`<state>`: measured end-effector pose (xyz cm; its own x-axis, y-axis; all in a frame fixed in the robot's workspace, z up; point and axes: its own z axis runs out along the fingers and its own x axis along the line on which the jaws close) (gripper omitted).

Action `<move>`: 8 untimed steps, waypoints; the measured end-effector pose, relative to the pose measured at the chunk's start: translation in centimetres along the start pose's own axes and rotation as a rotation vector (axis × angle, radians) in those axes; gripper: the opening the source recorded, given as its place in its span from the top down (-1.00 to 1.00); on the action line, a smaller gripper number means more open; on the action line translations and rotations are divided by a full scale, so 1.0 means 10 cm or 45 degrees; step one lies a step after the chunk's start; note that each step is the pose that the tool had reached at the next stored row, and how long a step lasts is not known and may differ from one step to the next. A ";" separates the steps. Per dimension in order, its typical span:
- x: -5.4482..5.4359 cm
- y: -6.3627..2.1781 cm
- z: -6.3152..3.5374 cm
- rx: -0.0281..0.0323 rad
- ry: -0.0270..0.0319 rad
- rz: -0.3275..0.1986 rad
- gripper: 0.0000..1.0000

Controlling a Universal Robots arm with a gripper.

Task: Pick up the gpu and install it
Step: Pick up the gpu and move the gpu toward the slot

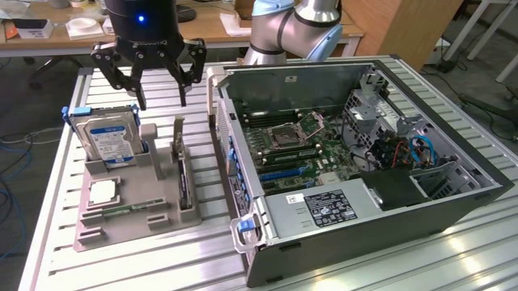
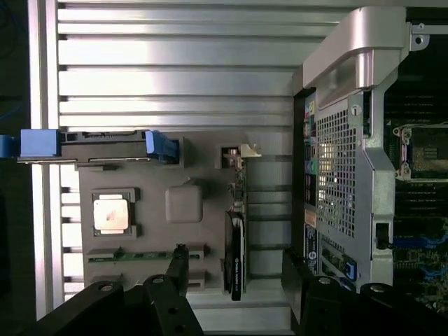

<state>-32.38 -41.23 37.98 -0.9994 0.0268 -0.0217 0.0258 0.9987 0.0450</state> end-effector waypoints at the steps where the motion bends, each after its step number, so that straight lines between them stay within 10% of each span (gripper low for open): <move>1: 0.00 -0.010 0.005 0.0001 0.0001 -0.001 -0.29; 8: 0.00 -0.134 0.037 -0.0001 0.0003 -0.004 -0.29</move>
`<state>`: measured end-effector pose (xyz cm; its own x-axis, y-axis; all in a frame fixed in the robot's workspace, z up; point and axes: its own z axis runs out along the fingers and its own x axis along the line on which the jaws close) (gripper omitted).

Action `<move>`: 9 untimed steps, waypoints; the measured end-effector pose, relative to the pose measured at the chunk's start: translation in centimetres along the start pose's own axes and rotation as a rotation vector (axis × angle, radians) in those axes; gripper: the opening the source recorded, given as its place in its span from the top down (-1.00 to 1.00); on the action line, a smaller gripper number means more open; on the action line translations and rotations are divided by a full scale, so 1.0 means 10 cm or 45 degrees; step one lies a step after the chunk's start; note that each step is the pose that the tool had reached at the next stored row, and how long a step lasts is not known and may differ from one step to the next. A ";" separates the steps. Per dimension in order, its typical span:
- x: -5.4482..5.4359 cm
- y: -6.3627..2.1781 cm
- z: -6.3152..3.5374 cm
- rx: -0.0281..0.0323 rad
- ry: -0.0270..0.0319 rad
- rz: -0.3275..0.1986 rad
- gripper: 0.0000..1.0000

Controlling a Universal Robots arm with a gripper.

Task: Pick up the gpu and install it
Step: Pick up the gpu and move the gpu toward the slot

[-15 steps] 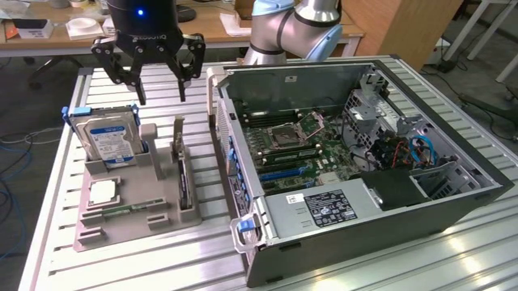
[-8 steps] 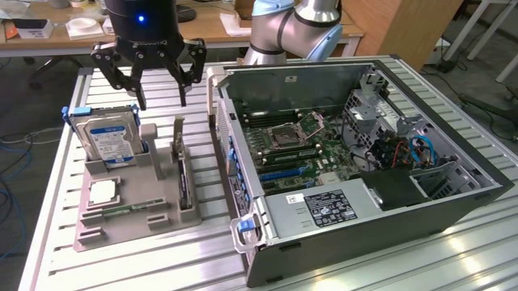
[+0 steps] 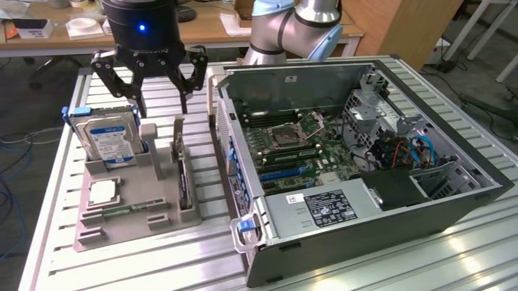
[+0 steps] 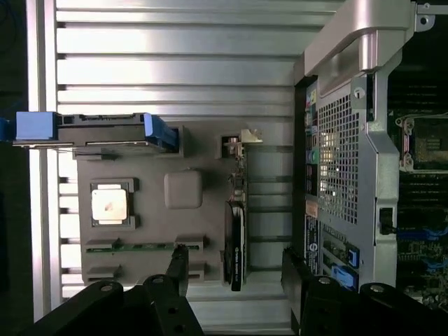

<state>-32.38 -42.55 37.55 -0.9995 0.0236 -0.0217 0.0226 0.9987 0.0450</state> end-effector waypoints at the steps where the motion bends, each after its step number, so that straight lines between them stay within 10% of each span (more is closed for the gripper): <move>1: 0.00 -0.020 0.003 0.0000 -0.0001 -0.001 -0.29; 9: 0.00 -0.109 0.073 0.0001 0.0004 -0.004 -0.29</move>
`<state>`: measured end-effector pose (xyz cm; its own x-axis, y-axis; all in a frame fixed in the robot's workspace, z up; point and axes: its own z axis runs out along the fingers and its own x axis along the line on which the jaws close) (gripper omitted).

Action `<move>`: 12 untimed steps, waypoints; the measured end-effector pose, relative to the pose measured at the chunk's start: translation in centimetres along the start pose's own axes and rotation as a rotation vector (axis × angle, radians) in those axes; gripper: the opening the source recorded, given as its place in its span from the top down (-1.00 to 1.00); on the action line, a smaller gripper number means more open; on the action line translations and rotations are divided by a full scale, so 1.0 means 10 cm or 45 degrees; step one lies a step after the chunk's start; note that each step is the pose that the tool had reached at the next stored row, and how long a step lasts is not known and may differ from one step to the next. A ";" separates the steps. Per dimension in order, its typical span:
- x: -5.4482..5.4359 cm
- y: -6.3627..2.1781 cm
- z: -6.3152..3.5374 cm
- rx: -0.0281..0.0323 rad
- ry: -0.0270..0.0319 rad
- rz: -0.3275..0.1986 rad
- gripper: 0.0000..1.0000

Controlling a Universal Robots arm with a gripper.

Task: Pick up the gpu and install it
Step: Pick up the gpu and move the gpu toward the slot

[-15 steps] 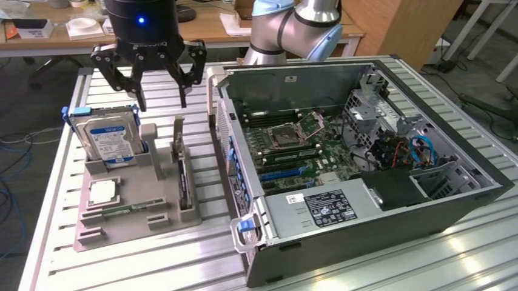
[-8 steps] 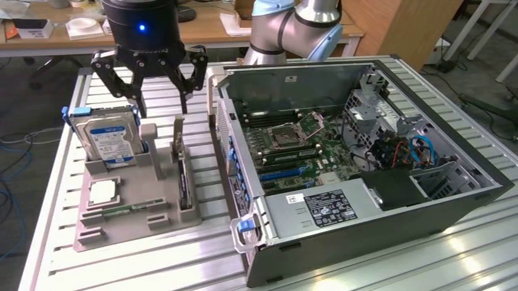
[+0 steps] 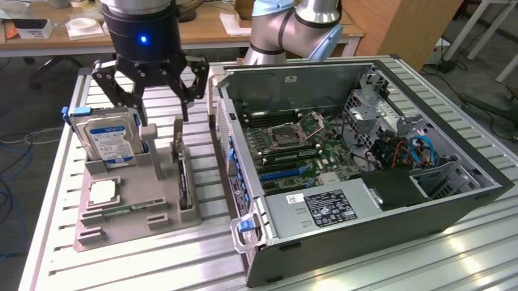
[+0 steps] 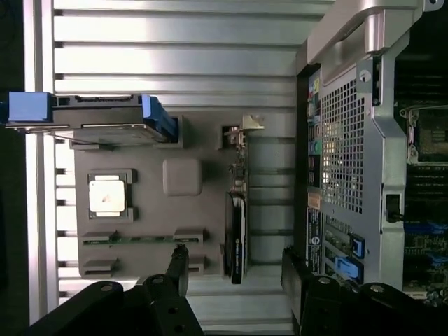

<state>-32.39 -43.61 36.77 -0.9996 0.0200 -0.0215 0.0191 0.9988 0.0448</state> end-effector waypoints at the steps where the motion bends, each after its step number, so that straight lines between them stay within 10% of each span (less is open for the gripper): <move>1: 0.00 -0.016 0.017 0.0000 0.0000 0.000 -0.29; 12: 0.00 -0.140 0.213 -0.0003 -0.0001 -0.003 -0.29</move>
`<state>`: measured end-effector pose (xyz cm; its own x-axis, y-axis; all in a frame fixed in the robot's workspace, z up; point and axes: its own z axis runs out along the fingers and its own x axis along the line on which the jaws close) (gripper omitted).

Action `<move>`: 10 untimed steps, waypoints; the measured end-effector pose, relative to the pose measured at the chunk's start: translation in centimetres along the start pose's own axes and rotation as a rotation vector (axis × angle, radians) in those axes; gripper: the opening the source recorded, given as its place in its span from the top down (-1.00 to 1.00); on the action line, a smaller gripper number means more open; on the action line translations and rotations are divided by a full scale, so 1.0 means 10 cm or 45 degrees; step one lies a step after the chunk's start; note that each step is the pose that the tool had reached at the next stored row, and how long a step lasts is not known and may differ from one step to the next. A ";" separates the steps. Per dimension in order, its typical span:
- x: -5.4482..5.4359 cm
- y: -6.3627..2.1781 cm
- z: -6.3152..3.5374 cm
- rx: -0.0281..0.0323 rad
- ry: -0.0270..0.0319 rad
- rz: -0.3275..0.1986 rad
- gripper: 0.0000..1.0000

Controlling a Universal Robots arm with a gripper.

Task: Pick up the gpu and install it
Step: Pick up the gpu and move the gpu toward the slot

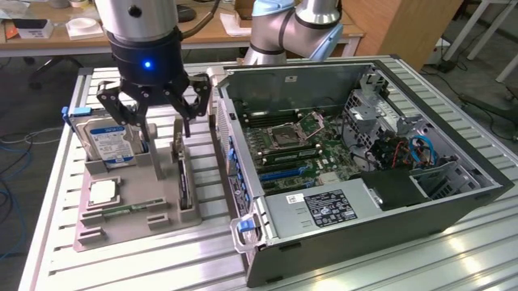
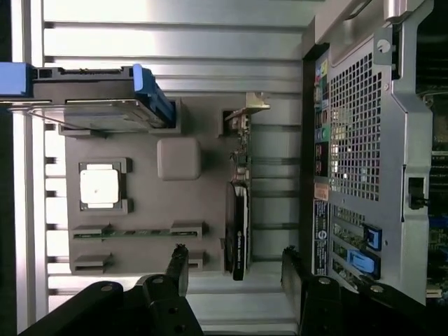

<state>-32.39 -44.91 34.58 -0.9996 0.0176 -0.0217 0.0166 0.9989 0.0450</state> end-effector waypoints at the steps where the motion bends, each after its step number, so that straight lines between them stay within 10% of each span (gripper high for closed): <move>1: 0.00 -0.004 0.018 0.0000 0.0000 0.000 -0.29; 10: 0.00 -0.026 0.174 0.0000 0.0001 0.000 -0.29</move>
<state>-32.38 -45.10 32.83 -0.9996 0.0174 -0.0216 0.0164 0.9989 0.0450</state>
